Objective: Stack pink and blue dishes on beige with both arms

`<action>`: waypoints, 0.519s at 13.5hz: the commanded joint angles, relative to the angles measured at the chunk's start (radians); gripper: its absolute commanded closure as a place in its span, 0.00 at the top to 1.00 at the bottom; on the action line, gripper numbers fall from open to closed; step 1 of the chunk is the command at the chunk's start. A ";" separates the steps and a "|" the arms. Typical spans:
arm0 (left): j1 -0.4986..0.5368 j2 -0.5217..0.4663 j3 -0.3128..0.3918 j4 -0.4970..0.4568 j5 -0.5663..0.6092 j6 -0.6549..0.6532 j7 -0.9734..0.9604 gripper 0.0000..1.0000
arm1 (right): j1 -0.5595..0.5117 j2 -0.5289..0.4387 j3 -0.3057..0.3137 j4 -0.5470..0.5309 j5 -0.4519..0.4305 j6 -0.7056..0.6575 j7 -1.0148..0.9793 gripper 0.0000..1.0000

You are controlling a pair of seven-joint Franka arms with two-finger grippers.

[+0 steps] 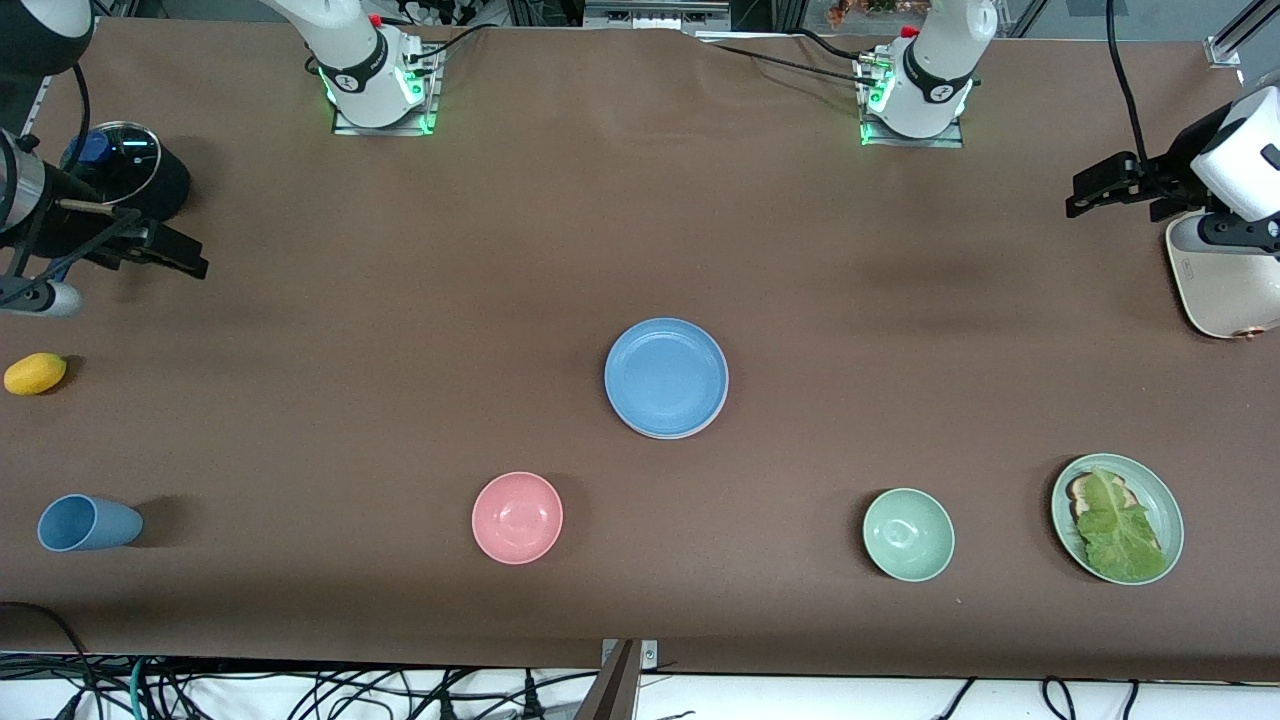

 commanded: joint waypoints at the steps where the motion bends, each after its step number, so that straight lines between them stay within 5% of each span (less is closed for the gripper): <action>1: 0.001 0.015 -0.003 0.035 0.031 -0.012 0.083 1.00 | -0.099 -0.139 0.111 -0.189 -0.024 0.099 -0.001 1.00; 7: 0.003 0.017 0.000 0.039 0.021 -0.014 0.039 1.00 | -0.116 -0.178 0.082 -0.248 0.010 0.139 -0.023 1.00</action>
